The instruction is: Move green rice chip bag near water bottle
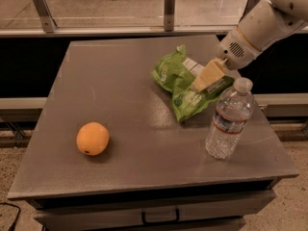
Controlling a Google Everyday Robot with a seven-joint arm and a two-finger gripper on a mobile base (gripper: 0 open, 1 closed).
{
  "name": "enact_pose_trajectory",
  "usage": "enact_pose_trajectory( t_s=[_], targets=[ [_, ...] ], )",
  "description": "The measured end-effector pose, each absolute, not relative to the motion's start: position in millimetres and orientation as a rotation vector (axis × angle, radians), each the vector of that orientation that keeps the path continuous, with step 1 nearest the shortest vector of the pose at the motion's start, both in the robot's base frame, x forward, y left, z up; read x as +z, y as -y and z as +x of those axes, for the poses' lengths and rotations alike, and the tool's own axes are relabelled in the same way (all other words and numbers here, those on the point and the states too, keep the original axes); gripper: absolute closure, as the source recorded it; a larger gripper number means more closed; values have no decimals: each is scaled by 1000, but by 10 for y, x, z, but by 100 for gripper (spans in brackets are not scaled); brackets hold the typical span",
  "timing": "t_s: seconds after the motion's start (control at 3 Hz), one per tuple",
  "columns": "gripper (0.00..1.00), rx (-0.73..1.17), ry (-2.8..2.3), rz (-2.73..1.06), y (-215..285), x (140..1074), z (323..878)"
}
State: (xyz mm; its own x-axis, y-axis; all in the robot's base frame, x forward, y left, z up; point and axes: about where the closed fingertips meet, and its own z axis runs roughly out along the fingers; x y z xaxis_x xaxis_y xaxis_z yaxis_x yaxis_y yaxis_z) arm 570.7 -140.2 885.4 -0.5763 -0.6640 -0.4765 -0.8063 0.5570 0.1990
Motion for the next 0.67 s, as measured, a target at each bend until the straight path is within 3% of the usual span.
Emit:
enact_pose_trajectory(
  t_s=[0.67],
  targets=[
    [100,633,-2464,-1169,1426,8834,5478]
  ],
)
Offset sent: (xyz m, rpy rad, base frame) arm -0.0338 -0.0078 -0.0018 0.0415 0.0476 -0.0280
